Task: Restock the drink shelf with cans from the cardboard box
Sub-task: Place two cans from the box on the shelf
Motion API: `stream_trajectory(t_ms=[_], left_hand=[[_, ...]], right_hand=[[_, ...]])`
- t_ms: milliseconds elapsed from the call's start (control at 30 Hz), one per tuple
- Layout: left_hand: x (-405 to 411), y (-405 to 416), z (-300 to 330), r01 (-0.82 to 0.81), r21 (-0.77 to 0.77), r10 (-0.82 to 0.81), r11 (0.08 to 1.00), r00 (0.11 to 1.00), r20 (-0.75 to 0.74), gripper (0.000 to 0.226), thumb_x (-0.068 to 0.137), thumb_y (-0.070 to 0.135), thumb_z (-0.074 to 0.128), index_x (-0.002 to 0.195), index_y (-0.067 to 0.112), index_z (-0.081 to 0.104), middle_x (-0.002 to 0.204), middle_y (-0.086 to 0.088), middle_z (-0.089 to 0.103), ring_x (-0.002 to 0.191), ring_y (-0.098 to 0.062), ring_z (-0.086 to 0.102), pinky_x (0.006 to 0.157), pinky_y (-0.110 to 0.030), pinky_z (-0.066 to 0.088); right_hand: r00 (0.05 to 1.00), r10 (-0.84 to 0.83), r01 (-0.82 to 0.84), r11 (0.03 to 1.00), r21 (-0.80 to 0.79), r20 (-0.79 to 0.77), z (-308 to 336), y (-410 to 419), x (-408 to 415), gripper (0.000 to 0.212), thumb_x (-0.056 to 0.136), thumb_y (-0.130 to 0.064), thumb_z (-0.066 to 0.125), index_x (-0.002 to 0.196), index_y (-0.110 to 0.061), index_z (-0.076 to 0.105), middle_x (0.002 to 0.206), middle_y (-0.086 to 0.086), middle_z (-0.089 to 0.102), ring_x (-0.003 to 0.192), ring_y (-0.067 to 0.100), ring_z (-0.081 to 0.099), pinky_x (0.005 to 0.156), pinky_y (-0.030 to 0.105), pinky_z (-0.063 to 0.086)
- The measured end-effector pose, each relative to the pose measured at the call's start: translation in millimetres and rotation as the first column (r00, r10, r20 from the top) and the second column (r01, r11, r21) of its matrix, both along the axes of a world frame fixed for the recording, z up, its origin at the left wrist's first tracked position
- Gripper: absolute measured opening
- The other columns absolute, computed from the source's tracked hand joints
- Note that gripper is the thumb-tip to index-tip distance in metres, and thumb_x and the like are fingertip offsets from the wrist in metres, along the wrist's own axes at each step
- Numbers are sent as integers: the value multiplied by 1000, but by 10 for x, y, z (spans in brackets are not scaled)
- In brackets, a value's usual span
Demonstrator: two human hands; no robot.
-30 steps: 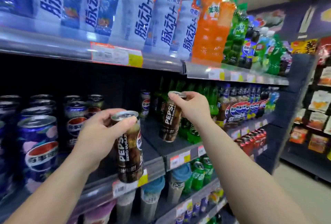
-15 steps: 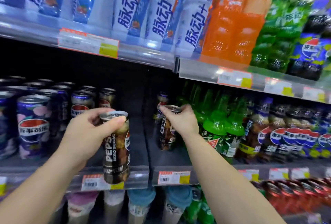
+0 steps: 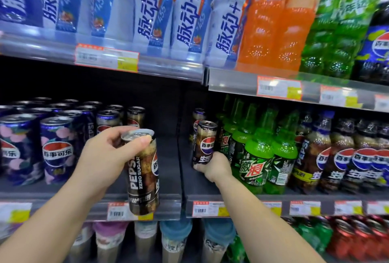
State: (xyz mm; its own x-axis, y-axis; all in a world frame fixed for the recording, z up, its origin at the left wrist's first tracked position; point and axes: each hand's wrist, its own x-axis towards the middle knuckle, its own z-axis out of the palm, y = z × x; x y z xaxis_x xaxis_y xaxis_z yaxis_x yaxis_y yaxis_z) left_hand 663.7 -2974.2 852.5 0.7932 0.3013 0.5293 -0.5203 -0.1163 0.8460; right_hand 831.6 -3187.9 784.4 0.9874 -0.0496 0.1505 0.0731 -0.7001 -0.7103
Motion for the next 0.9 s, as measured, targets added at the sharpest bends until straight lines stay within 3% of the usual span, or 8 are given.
stream_trajectory(t_ms=[133, 233, 333, 500, 600, 700, 800, 900], left_hand=[[38, 102, 36, -20, -5, 20, 1000, 1000, 23, 26, 71, 19, 80, 73, 44, 75, 82, 12, 75, 76, -4, 68, 65, -18, 51], [43, 148, 44, -21, -18, 21, 1000, 1000, 7, 21, 59, 35, 80, 77, 43, 75, 85, 9, 75, 80, -8, 70, 73, -26, 51], [70, 178, 27, -16, -30, 16, 999, 1000, 3, 36, 48, 49, 75, 83, 40, 75, 89, 4, 76, 85, -15, 70, 77, -34, 51], [131, 146, 20, -23, -44, 22, 999, 1000, -9, 23, 62, 25, 84, 78, 40, 75, 85, 5, 76, 83, -15, 69, 77, -34, 51], [150, 116, 21, -25, -55, 24, 998, 999, -24, 23, 61, 24, 85, 79, 35, 76, 86, 2, 76, 84, -17, 70, 75, -32, 50], [191, 69, 44, -31, -63, 30, 998, 999, -20, 14, 73, 18, 79, 77, 31, 76, 82, 5, 76, 79, -12, 70, 69, -28, 48], [250, 2, 87, -16, -73, 15, 997, 1000, -15, 20, 68, 26, 82, 87, 26, 74, 85, 4, 75, 80, -11, 70, 70, -29, 49], [340, -145, 116, 41, -78, -43, 996, 999, -16, 41, 57, 33, 86, 94, 22, 72, 89, 0, 75, 82, -11, 69, 72, -29, 50]], right_hand=[[998, -66, 66, 998, 15, -12, 23, 41, 133, 50, 73, -36, 82, 112, -12, 62, 115, 8, 68, 106, 28, 63, 82, 29, 48], [997, -82, 82, 996, 16, -5, 11, 55, 194, 52, 74, -39, 81, 114, -13, 60, 116, 6, 68, 107, 28, 63, 86, 33, 50], [996, -86, 86, 996, 19, 10, -13, 52, 225, 52, 74, -41, 80, 115, -16, 60, 115, 4, 68, 105, 27, 63, 86, 35, 51], [997, -71, 71, 997, 23, 23, -48, 28, 237, 52, 73, -43, 79, 115, -20, 59, 115, 1, 69, 105, 26, 63, 87, 37, 52], [998, -54, 53, 998, 31, 15, -47, 26, 222, 54, 74, -42, 79, 117, -18, 58, 117, 1, 68, 107, 26, 63, 87, 36, 51], [1000, -5, 3, 997, 75, 16, 43, 3, 107, 61, 73, -37, 82, 123, -14, 56, 123, 5, 66, 111, 26, 61, 94, 37, 50], [986, 31, -70, 968, 242, 161, 219, -51, -327, 69, 79, -33, 78, 138, -18, 47, 130, 2, 59, 114, 21, 59, 97, 32, 47], [929, 306, -360, 875, 323, 206, 297, -77, -845, 67, 78, -40, 77, 137, -36, 45, 124, -13, 57, 100, 6, 61, 88, 24, 50]])
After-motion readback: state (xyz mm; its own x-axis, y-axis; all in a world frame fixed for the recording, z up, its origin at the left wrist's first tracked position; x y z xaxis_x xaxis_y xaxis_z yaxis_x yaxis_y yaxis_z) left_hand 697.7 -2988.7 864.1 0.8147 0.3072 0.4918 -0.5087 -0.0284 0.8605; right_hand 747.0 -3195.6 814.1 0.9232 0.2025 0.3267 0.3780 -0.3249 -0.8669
